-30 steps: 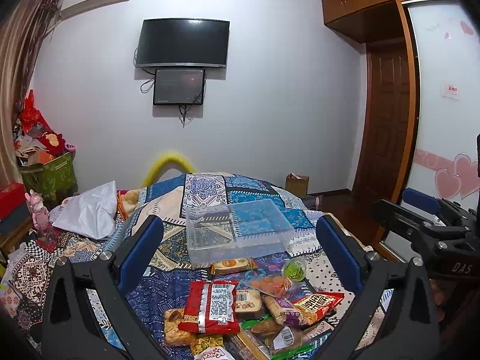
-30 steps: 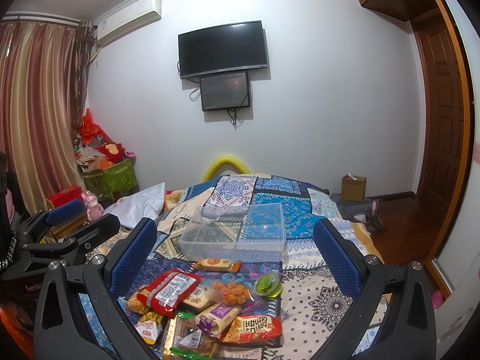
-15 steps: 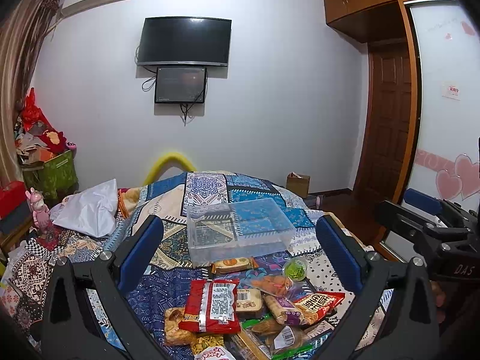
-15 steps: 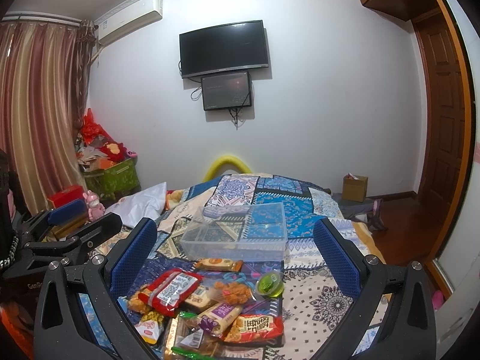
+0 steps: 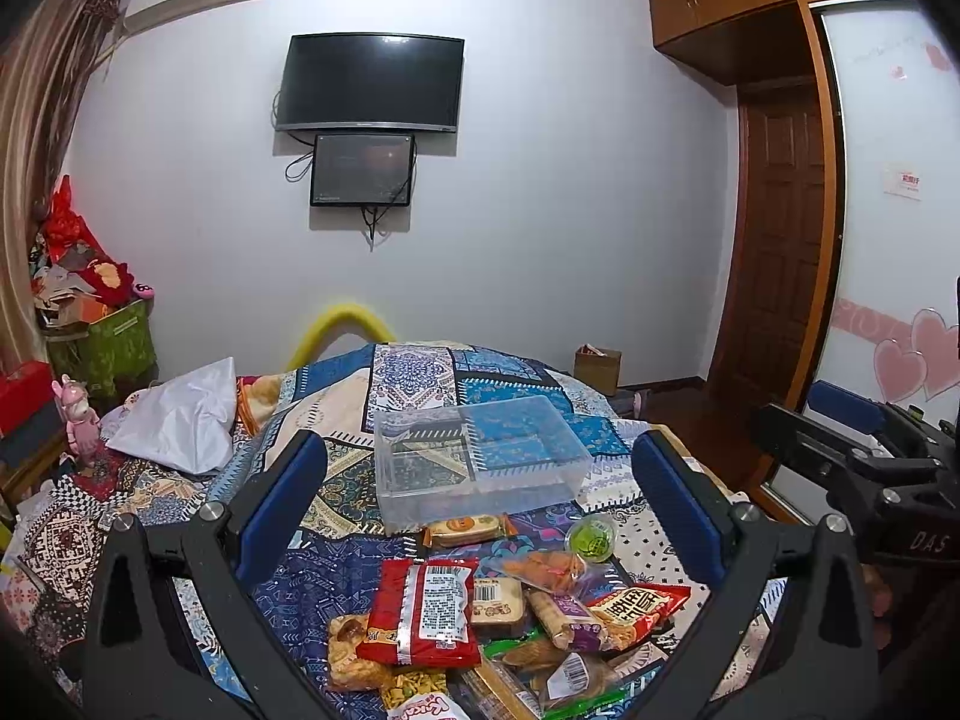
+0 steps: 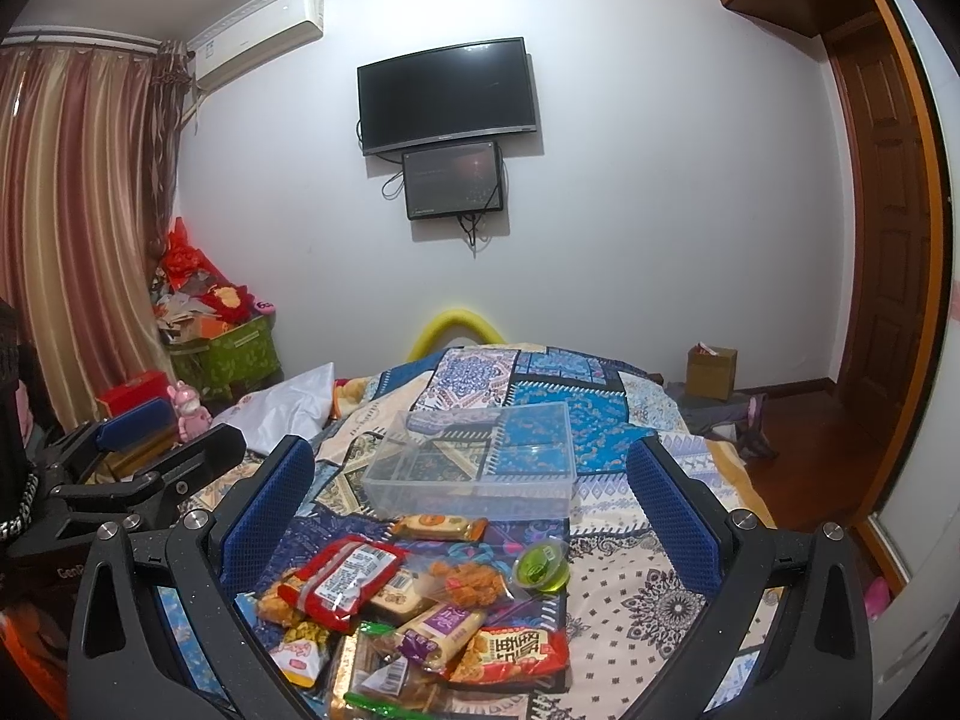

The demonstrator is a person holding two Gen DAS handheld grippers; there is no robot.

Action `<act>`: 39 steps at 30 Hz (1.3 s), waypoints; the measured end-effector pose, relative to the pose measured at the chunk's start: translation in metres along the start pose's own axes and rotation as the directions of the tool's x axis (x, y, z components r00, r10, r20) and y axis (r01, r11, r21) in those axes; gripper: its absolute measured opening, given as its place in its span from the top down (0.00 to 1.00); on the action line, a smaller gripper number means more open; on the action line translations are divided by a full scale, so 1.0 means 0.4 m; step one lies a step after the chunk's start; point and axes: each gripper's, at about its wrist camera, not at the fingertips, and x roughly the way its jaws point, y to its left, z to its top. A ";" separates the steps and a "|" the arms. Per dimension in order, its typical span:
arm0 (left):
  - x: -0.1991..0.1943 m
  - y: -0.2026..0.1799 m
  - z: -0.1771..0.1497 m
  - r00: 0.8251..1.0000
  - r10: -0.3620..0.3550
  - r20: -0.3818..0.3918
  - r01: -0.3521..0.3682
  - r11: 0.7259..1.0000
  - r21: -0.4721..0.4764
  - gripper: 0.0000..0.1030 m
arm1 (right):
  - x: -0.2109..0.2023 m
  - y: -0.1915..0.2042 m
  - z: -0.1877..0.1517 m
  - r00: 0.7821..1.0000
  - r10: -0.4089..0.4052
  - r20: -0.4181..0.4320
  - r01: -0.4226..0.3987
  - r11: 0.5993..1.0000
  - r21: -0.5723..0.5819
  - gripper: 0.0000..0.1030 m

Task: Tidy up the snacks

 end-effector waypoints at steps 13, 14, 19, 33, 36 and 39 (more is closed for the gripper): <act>0.033 0.015 -0.016 0.999 -0.022 -0.050 0.022 1.000 0.005 0.00 | 0.028 -0.008 -0.015 0.999 -0.015 -0.036 0.015 1.000 -0.001 0.00; 0.040 0.020 -0.021 0.998 -0.022 -0.063 0.022 1.000 0.006 0.00 | 0.033 -0.014 -0.019 0.999 -0.025 -0.045 0.025 1.000 0.001 0.00; 0.084 0.057 -0.061 0.989 -0.008 -0.149 0.007 1.000 -0.005 0.04 | 0.072 -0.056 -0.052 0.990 -0.057 -0.131 0.060 0.998 0.014 0.00; 0.211 0.114 -0.207 0.922 -0.005 -0.388 -0.010 0.999 -0.037 0.28 | 0.156 -0.094 -0.176 0.935 -0.040 -0.351 0.035 0.999 -0.021 0.18; 0.239 0.118 -0.226 0.909 -0.020 -0.416 -0.001 0.999 -0.049 0.28 | 0.180 -0.099 -0.200 0.918 -0.023 -0.396 0.018 1.000 -0.017 0.21; 0.269 0.119 -0.239 0.894 -0.031 -0.448 0.004 0.998 -0.060 0.28 | 0.206 -0.101 -0.215 0.909 0.001 -0.417 0.000 1.000 0.001 0.22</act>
